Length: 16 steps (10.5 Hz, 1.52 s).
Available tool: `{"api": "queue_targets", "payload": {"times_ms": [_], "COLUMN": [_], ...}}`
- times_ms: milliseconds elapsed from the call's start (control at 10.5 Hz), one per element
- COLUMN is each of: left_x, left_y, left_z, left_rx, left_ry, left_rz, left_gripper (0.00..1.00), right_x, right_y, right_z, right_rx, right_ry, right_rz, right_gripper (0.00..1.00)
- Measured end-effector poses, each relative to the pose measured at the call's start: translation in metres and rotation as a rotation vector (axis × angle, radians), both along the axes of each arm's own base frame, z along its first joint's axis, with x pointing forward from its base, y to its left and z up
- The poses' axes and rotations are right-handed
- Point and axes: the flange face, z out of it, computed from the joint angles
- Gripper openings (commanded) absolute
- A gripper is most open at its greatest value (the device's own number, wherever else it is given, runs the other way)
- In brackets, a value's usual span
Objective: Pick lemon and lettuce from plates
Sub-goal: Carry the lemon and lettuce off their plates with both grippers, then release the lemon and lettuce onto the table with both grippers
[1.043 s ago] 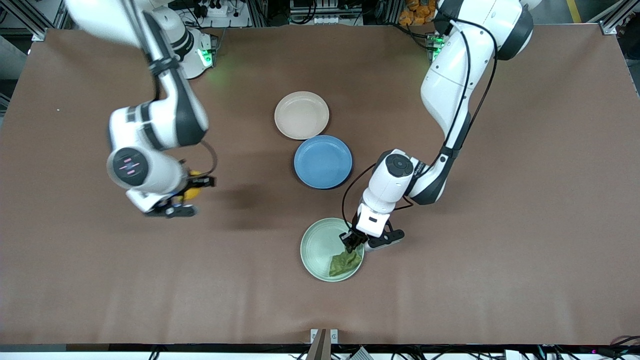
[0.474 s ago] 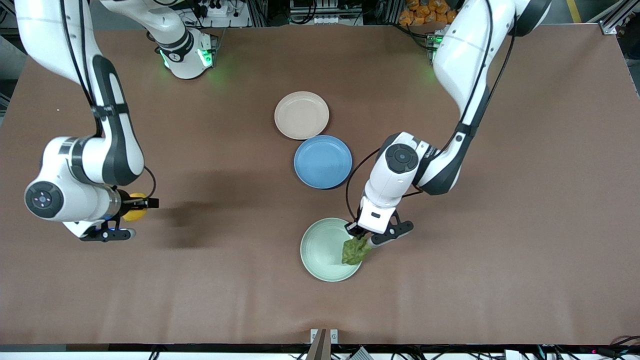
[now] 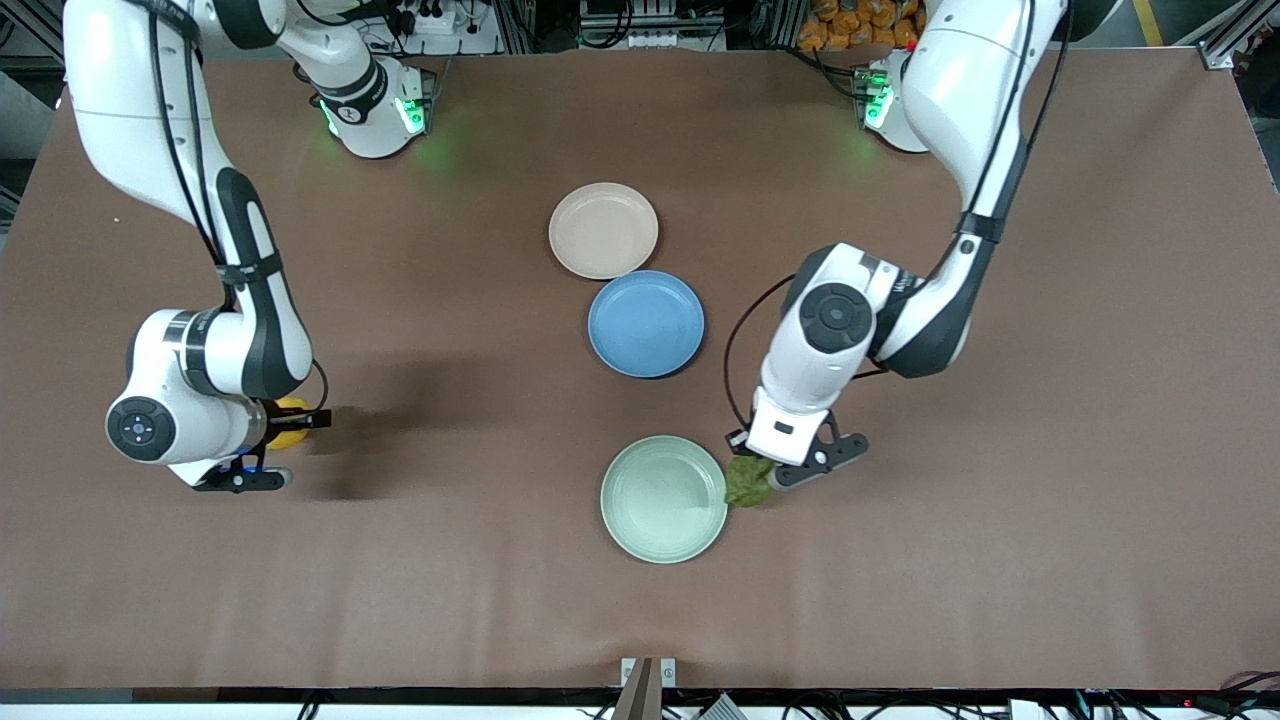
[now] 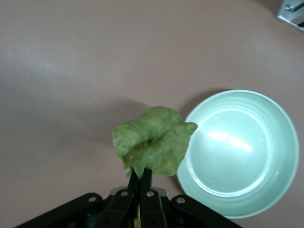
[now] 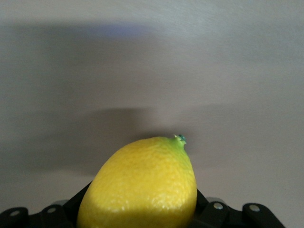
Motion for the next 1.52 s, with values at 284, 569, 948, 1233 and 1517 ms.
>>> {"api": "queue_targets", "payload": {"times_ms": [284, 569, 948, 1233, 1517], "left_x": [0.008, 0.009, 0.003, 0.001, -0.004], "left_y": [0.037, 0.088, 0.149, 0.203, 0.212], "left_z": [-0.007, -0.004, -0.015, -0.012, -0.019], "left_rx": [0.049, 0.081, 0.119, 0.131, 0.129], "left_ry": [0.032, 0.052, 0.112, 0.190, 0.233], "left_rz": [-0.128, -0.256, -0.467, -0.582, -0.601], "left_gripper": [0.00, 0.00, 0.00, 1.00, 1.00], "right_x": [-0.001, -0.002, 0.006, 0.022, 0.035], "right_y": [-0.035, -0.040, -0.038, -0.032, -0.028], "right_z": [-0.011, -0.011, 0.003, 0.044, 0.088], "right_rx": [0.009, 0.039, 0.050, 0.061, 0.066], "right_ry": [0.003, -0.002, 0.002, 0.024, -0.021], "right_rz": [-0.015, -0.052, -0.054, -0.047, -0.038], "right_gripper": [1.00, 1.00, 1.00, 1.00, 1.00]}}
